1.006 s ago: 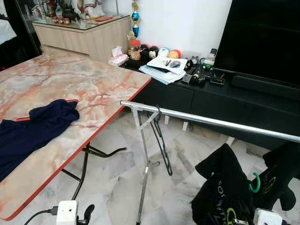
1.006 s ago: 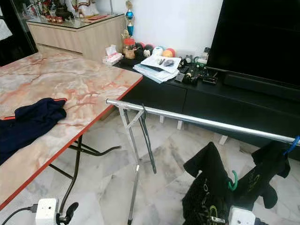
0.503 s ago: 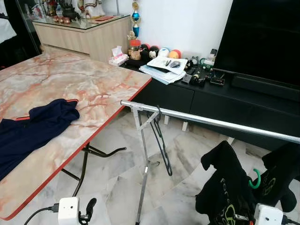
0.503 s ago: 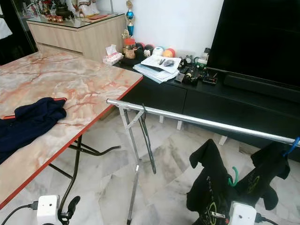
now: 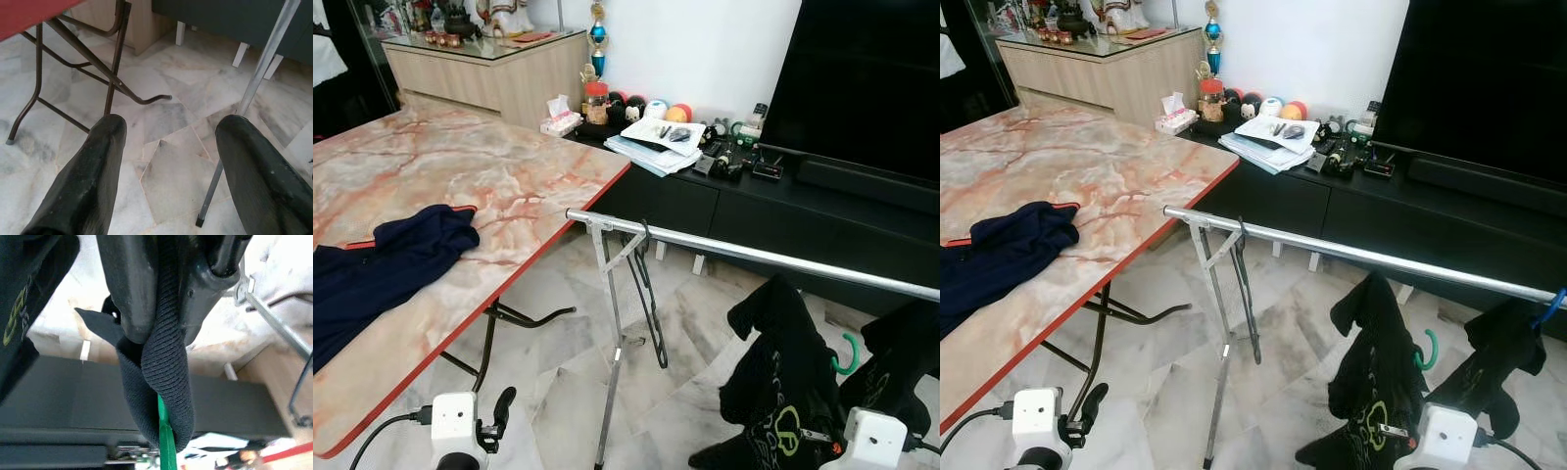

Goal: Hang hanger

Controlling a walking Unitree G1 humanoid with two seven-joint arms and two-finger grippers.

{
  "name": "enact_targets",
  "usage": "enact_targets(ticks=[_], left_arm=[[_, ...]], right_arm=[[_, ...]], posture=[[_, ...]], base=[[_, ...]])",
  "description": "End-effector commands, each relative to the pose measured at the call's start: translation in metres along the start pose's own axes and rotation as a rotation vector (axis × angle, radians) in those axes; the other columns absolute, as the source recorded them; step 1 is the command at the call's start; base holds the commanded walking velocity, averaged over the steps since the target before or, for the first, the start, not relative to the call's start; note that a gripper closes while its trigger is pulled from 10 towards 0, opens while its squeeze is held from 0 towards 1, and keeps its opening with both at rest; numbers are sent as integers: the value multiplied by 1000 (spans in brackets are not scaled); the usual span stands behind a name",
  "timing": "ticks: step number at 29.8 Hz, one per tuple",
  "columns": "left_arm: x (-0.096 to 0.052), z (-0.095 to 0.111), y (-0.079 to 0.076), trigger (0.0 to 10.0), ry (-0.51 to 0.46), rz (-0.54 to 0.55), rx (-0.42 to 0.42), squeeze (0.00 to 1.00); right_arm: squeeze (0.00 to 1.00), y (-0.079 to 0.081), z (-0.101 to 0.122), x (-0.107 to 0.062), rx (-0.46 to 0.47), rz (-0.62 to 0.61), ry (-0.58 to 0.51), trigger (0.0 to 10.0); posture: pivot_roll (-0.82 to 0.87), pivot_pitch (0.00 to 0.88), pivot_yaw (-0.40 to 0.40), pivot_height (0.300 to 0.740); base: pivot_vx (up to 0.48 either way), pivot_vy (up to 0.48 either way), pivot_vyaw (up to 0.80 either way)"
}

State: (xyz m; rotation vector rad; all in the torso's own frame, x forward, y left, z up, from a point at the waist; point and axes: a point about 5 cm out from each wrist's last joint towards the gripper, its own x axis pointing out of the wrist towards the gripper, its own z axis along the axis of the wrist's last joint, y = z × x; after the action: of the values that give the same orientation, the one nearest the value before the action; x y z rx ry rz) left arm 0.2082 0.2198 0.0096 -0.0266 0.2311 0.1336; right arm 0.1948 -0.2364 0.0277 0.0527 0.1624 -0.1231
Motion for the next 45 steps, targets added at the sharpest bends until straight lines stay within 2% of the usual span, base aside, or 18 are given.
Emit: enact_targets(ticks=[1, 6, 12, 21, 27, 34, 40, 45], left_arm=[[-1, 1, 1, 10000, 3, 12, -7, 0], [-3, 2, 4, 10000, 4, 24, -10, 0], [-5, 3, -1, 10000, 9, 6, -23, 0], [-8, 2, -4, 10000, 27, 2, -27, 0], [-10, 5, -4, 10000, 31, 1, -26, 0], [-7, 10, -3, 10000, 33, 8, -27, 0], [-6, 12, 0, 10000, 32, 27, -42, 0], [-8, 14, 1, 10000, 35, 20, -10, 0]], right_arm=[[0, 2, 13, 3, -15, 23, -51, 10000], [0, 1, 17, 4, -28, 38, -54, 10000], [0, 0, 17, 4, 15, 6, -47, 10000], [0, -3, 16, 2, 28, -14, -29, 10000], [0, -5, 17, 0, 13, -7, -11, 10000], [0, -10, 22, 3, -3, -14, -11, 10000], [0, -7, 23, 5, -5, -7, -9, 10000], [0, -3, 22, 3, -5, 10, -6, 10000]], posture=[[21, 0, -33, 740], [25, 0, -37, 740], [26, 0, -36, 740], [22, 0, -31, 740], [19, 9, -29, 740], [11, 69, -33, 740], [22, 102, -32, 740], [24, 111, -30, 740]], base=[[0, 0, 0], [0, 0, 0], [0, 0, 0], [0, 0, 0], [0, 0, -785], [0, 0, -777], [0, 240, -776], [0, 62, -624]])
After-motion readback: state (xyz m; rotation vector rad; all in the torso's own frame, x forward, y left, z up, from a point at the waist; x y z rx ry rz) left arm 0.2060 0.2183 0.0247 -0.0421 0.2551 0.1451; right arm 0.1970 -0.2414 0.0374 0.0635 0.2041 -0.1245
